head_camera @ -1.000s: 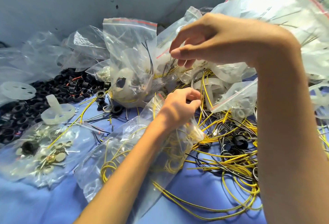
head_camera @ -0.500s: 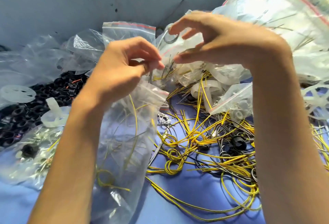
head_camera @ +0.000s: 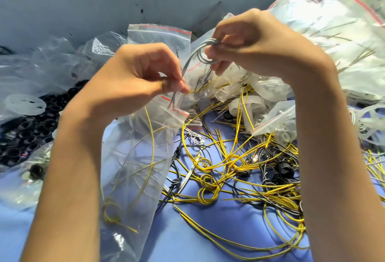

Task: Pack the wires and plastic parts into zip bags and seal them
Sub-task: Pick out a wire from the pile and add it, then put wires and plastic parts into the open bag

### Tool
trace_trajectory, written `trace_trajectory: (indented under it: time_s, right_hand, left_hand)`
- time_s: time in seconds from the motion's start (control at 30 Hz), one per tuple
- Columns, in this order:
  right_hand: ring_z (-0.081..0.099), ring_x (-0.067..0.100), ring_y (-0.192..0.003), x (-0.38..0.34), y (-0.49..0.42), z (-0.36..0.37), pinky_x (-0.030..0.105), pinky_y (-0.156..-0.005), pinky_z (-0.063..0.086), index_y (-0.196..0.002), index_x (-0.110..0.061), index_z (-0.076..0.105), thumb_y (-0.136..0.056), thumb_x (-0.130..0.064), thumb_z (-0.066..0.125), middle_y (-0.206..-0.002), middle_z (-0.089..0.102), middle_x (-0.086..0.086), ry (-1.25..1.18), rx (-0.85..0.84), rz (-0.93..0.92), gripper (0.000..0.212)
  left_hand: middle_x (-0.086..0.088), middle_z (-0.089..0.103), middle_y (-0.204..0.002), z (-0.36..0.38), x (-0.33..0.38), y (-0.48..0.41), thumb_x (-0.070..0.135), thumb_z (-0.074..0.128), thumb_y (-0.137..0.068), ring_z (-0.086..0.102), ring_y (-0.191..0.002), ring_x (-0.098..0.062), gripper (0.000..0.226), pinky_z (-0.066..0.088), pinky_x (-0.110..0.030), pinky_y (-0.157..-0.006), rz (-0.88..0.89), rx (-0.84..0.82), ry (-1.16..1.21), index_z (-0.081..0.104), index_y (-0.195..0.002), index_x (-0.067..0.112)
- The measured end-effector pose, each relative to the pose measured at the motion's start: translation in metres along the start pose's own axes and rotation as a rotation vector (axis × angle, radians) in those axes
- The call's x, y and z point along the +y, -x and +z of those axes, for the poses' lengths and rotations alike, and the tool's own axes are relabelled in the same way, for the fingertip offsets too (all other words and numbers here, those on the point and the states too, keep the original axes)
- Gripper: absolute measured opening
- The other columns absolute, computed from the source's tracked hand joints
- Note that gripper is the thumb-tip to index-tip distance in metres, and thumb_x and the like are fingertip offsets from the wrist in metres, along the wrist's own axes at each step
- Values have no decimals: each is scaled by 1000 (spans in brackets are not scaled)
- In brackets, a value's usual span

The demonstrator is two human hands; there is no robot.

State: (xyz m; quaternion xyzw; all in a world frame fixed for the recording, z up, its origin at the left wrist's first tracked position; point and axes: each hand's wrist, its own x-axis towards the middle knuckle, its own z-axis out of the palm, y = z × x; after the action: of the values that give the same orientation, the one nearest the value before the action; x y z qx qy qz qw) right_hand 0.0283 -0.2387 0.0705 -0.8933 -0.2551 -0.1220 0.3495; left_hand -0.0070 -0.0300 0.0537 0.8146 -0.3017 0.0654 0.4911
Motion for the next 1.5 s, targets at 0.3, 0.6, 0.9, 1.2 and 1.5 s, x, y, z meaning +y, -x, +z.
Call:
trace_trajectory:
  time_s: [0.3, 0.6, 0.9, 1.2, 1.5]
  right_hand:
    - [51, 13, -69, -13, -6, 5, 41, -75, 56, -86, -10, 70, -84, -34, 59, -79, 57, 27, -162, 45, -115, 26]
    - [70, 7, -86, -24, -8, 20, 34, -85, 52, -105, -8, 67, -101, -20, 45, -100, 71, 8, -238, -90, -109, 26]
    - [71, 21, -90, -23, -1, 21, 40, -87, 53, -121, -17, 65, -100, -30, 46, -107, 68, 14, -353, -303, -78, 31]
    - [39, 4, -59, -24, -2, 21, 17, -49, 38, -108, -30, 68, -98, -31, 50, -60, 47, -8, -357, -199, -164, 20]
    - [41, -1, -50, -11, -6, 14, 14, -50, 35, -95, -22, 77, -87, -40, 65, -52, 47, -6, -83, -131, -126, 22]
  left_hand:
    - [1, 74, -76, -9, -7, 4, 22, 72, -68, 71, -74, -12, 21, 53, -46, -84, -124, 45, -70, 57, -79, 12]
    - [4, 74, -84, -1, -5, 0, 8, 69, -75, 71, -81, -6, 8, 51, -13, -75, -71, 108, -1, 68, -82, 12]
    - [23, 69, -88, -1, -2, 0, 18, 71, -76, 57, -82, 1, 25, 51, -19, -83, -8, 253, -37, 69, -101, 16]
    - [18, 66, -66, -2, -2, -4, 43, 68, -82, 51, -58, 4, 20, 44, -25, -58, 18, 368, -199, 71, -80, 23]
    - [8, 47, -38, -4, 4, -2, 35, 55, -89, 36, -36, -4, 47, 23, -14, -43, 158, 553, -15, 59, -42, 28]
